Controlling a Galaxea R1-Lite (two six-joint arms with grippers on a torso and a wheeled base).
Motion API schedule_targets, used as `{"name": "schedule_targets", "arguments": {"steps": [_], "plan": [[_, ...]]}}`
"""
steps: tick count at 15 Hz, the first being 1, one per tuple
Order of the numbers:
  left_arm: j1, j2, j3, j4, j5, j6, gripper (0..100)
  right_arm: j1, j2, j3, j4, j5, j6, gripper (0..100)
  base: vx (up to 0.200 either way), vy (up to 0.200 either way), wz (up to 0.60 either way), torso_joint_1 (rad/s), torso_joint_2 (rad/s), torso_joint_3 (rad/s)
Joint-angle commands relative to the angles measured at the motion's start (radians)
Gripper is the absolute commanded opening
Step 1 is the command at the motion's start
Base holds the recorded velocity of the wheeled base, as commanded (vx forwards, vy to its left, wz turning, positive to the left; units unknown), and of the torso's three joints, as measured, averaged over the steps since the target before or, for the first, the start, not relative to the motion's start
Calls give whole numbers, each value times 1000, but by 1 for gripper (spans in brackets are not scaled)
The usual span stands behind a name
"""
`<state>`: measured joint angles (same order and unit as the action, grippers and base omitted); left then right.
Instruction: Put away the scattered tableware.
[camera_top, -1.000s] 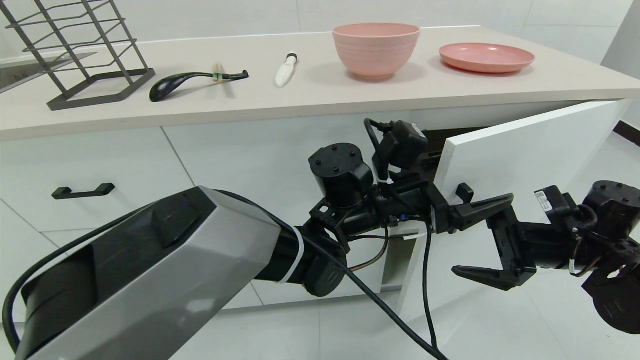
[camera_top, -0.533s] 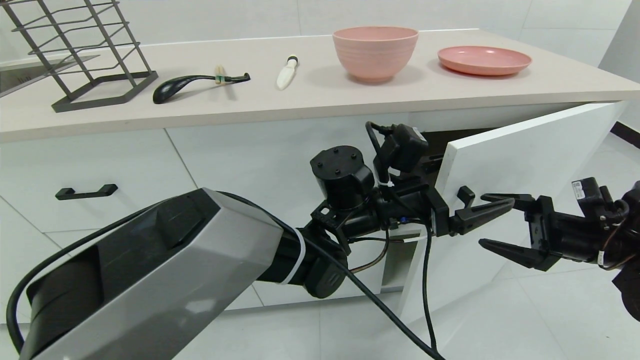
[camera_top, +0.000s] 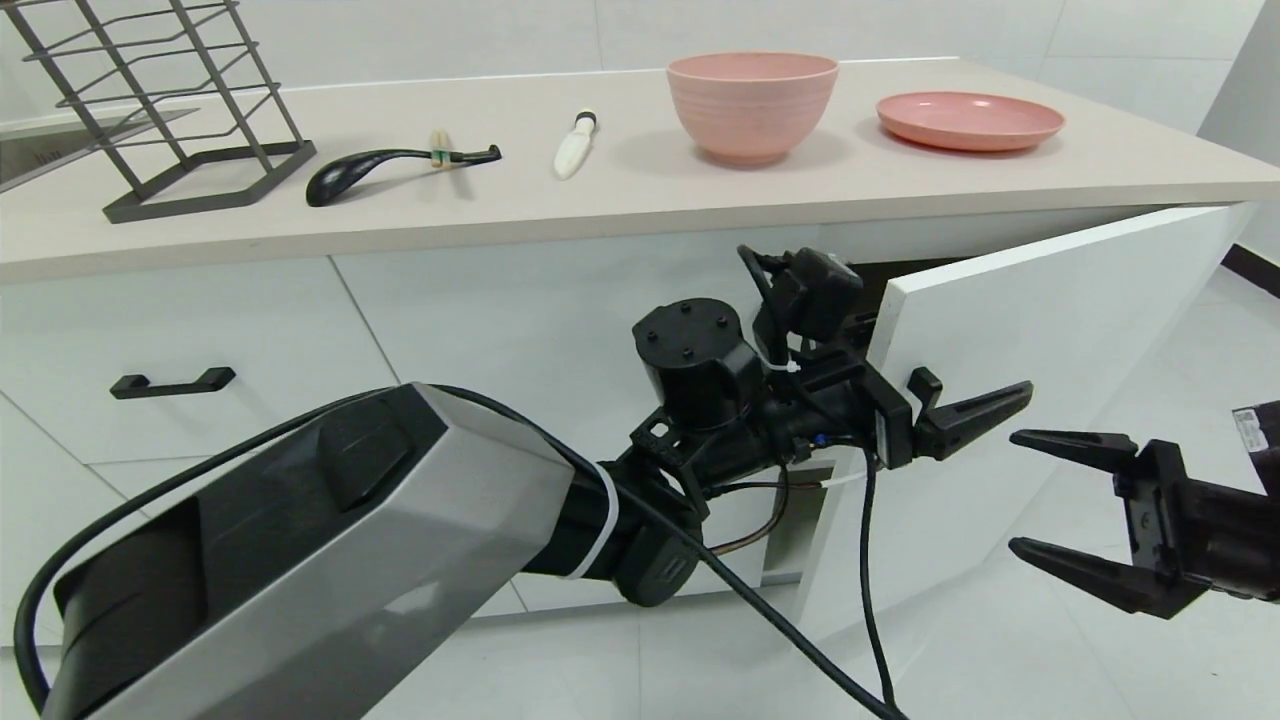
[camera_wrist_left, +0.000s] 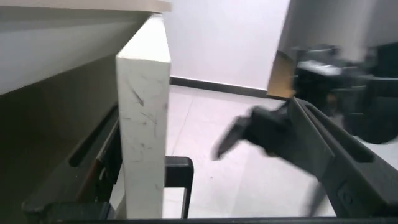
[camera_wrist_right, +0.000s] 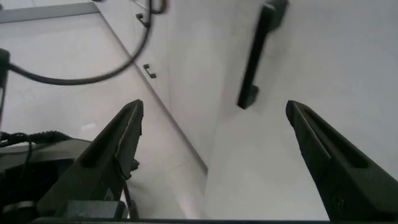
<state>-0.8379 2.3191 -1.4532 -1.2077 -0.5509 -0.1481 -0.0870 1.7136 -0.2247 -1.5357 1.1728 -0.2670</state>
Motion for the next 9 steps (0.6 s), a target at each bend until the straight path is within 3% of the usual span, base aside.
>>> {"name": "schedule_targets", "arguments": {"steps": [1,4,7,9], "plan": [[-3,0,1,-1,19,-1,100,0,-172,117,0,4,-1,100,0,0,0,0,0,0],[-3,0,7,-1,81,-1,100,-26,-302,215,2,-12,-1,100,0,0,0,0,0,0],[-3,11,10,0,83,2,100,-151,-499,220,6,-15,-1,100,0,0,0,0,0,0],[-12,19,10,0,83,4,100,-184,-637,220,23,-18,-17,100,0,0,0,0,0,0]]}}
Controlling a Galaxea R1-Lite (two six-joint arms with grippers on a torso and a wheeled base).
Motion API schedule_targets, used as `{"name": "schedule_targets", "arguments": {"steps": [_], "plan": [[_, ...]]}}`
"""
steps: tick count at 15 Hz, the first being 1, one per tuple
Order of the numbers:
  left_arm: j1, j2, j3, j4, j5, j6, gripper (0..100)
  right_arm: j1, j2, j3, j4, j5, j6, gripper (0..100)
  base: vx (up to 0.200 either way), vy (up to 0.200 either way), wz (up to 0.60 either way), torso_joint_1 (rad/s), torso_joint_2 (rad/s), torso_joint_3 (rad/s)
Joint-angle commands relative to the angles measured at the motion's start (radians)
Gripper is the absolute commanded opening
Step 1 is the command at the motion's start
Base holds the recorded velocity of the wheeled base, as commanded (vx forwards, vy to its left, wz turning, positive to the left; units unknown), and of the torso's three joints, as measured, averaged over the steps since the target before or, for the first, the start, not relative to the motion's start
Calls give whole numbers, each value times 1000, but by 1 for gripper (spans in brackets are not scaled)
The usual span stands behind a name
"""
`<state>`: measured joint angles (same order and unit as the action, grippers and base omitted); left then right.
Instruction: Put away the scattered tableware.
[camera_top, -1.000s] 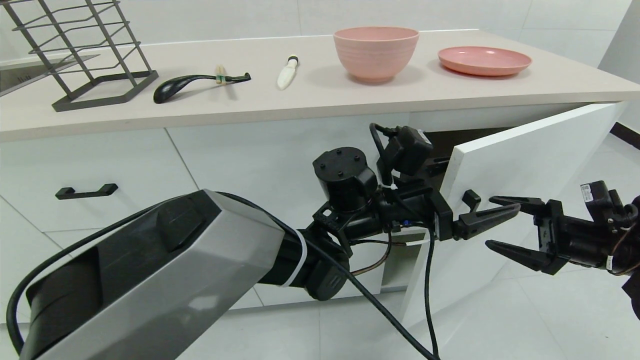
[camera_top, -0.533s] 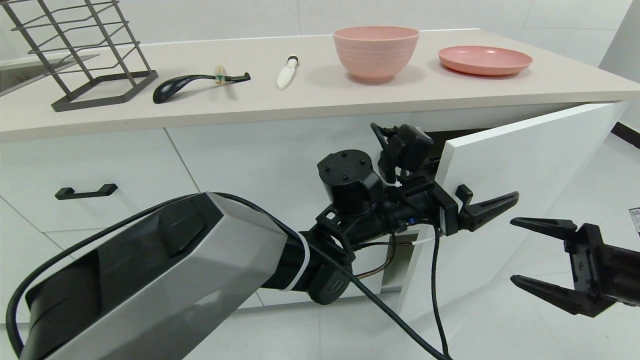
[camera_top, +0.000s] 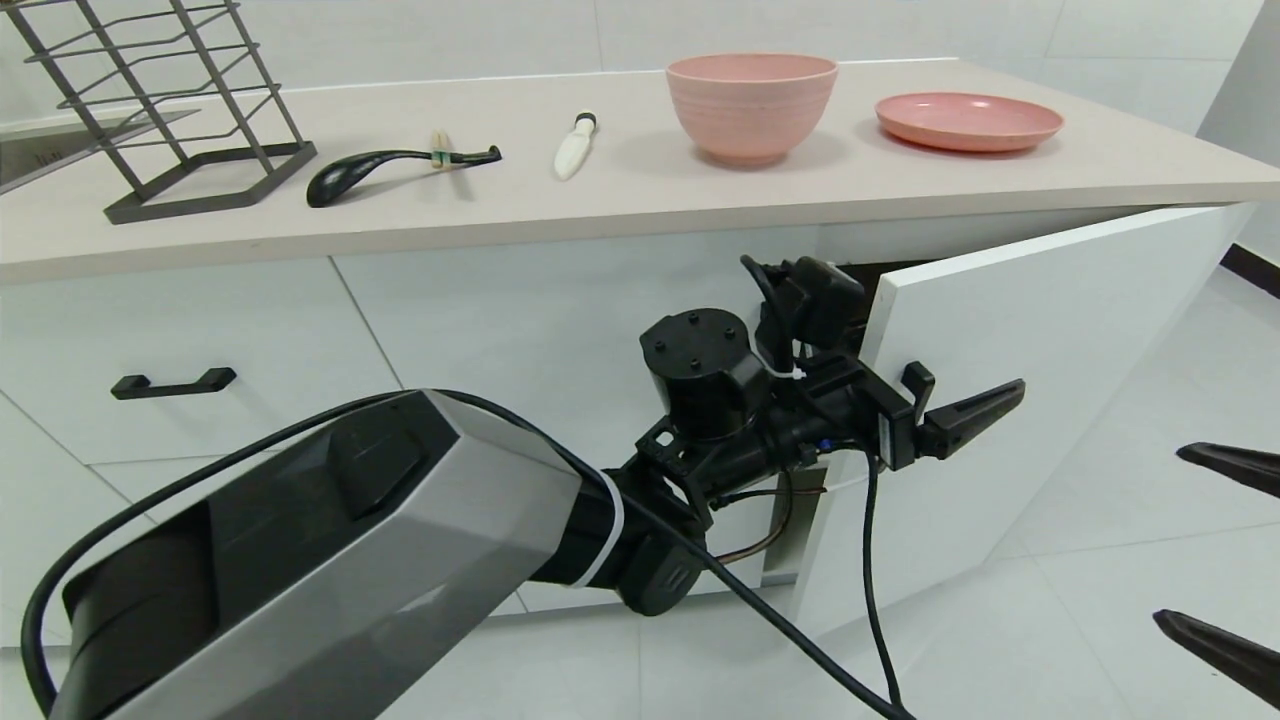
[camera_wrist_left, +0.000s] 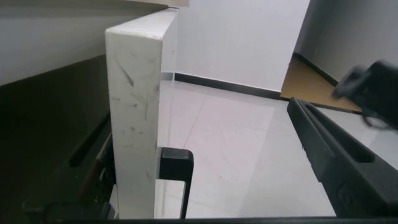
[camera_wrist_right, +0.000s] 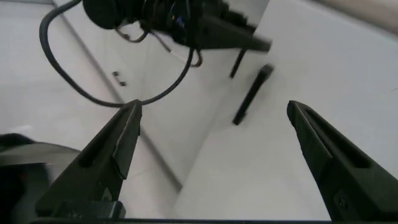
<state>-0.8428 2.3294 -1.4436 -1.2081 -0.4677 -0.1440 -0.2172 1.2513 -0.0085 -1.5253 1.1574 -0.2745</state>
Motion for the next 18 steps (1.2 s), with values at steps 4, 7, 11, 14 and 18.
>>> {"name": "schedule_targets", "arguments": {"steps": [4,7,11,14,18], "plan": [[-50,-13,43,-1,1,3,100,-137,-265,5,27,-133,-2,100,0,0,0,0,0,0],[-65,-42,115,-34,6,3,100,-198,-273,5,27,-134,3,100,0,0,0,0,0,0],[-93,-54,173,-73,4,4,100,-198,-339,5,27,-134,9,100,0,0,0,0,0,0],[-118,-50,169,-71,4,4,100,-198,-386,4,25,-134,17,100,0,0,0,0,0,0],[-173,-28,140,-65,4,3,100,-197,-409,2,22,-134,18,100,0,0,0,0,0,0]]}}
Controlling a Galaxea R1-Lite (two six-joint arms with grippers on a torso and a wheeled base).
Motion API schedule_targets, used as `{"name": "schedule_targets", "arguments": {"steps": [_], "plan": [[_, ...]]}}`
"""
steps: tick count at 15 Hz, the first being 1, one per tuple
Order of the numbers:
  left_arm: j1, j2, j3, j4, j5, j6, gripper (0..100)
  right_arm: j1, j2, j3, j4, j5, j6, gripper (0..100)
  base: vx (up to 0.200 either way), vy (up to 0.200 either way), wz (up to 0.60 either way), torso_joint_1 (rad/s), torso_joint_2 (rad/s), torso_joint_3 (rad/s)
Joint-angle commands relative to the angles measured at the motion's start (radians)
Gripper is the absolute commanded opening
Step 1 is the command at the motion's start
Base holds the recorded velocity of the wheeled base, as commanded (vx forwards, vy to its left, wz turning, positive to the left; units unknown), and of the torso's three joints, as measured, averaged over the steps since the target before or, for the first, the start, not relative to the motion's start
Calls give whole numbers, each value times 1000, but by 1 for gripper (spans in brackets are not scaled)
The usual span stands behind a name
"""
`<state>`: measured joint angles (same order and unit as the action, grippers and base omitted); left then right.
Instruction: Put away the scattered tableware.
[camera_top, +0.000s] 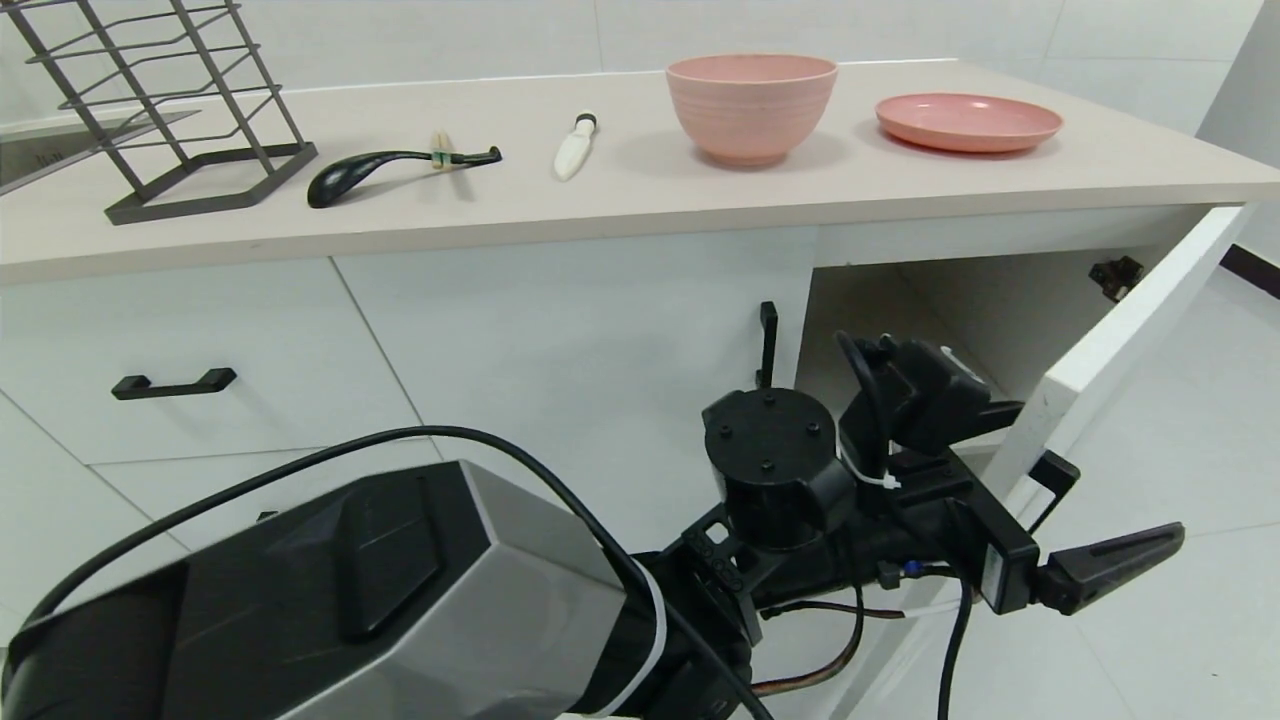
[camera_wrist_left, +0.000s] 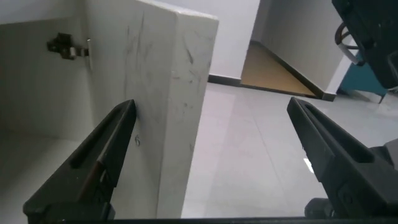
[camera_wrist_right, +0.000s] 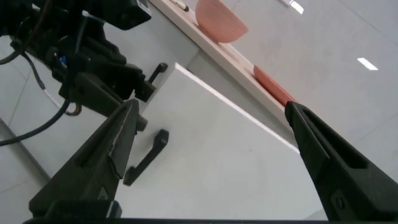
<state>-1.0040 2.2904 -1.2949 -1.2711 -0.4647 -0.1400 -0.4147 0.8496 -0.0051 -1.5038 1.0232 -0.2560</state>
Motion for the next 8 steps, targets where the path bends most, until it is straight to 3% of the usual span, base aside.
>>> {"name": "schedule_targets", "arguments": {"steps": [1,8], "plan": [[-25,30,-26,-2,1,-1,100,1,-18,-3,-3,0,0,100,0,0,0,0,0,0],[-65,106,-139,-2,6,-4,100,10,-69,-125,-6,-17,18,100,0,0,0,0,0,0]]}}
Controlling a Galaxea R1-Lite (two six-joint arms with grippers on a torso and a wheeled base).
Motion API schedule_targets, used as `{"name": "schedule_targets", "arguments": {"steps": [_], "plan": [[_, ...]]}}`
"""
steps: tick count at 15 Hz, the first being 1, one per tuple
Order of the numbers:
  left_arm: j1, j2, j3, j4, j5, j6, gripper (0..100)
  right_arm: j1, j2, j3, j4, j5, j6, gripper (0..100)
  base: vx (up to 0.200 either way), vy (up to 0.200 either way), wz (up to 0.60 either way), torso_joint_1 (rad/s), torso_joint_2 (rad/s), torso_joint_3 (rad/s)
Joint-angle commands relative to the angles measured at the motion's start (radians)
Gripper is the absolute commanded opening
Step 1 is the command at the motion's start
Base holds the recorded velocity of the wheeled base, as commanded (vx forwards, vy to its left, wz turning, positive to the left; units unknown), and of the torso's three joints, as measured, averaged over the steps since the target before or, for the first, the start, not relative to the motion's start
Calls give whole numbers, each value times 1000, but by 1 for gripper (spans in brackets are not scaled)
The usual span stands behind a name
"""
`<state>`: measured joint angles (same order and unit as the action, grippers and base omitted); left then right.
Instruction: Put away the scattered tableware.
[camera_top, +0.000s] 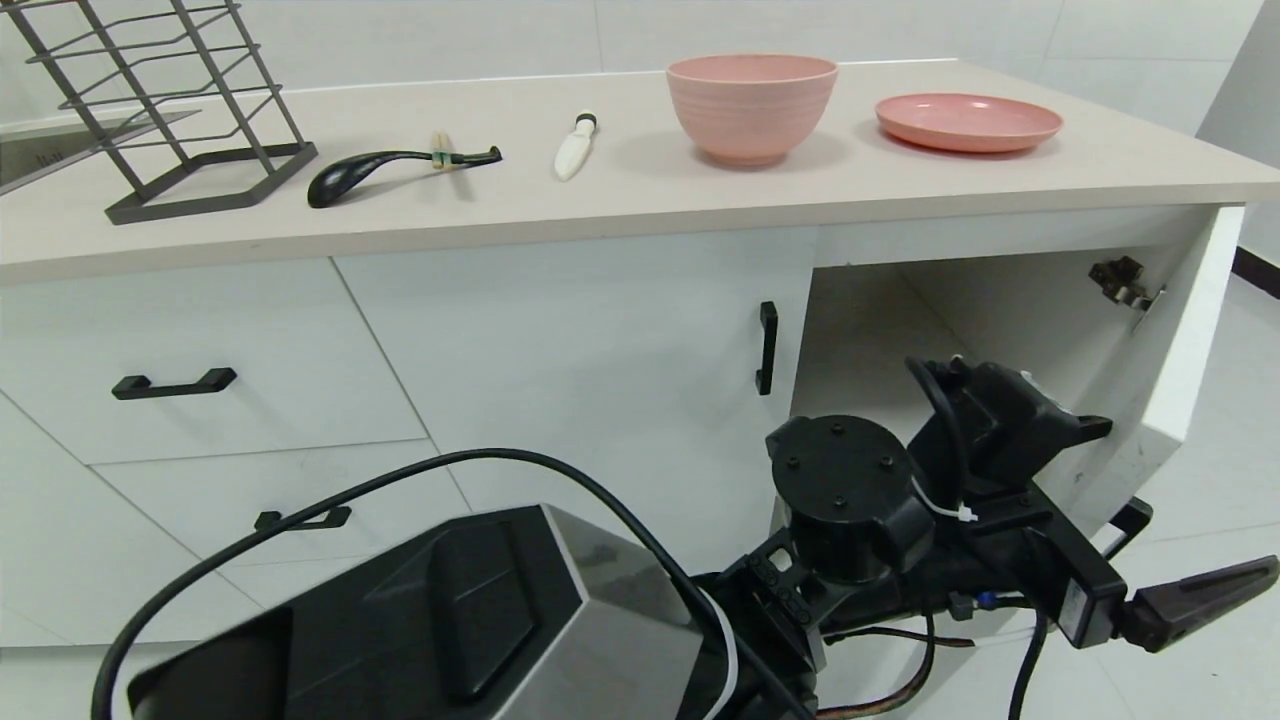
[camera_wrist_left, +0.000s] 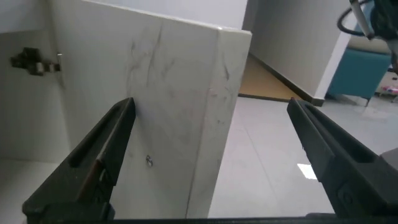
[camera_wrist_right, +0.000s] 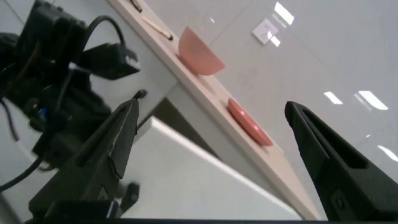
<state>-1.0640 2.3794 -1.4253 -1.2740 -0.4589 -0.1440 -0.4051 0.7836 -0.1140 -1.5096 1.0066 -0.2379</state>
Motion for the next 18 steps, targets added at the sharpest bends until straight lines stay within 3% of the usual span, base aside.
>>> {"name": "schedule_targets", "arguments": {"steps": [1,4,14,16,18], "plan": [[-14,27,-20,1,0,0,100,0,-4,-22,0,-2,0,100,0,0,0,0,0,0],[-43,69,-60,1,6,-5,100,0,-15,-75,0,-20,2,100,0,0,0,0,0,0],[-185,264,-391,62,14,-8,100,-3,-34,-136,0,-56,9,100,0,0,0,0,0,0],[-221,339,-515,90,14,-8,100,-3,-35,-145,0,-56,9,100,0,0,0,0,0,0],[-244,374,-572,93,13,-8,100,-3,-44,-170,0,-56,9,100,0,0,0,0,0,0]]}}
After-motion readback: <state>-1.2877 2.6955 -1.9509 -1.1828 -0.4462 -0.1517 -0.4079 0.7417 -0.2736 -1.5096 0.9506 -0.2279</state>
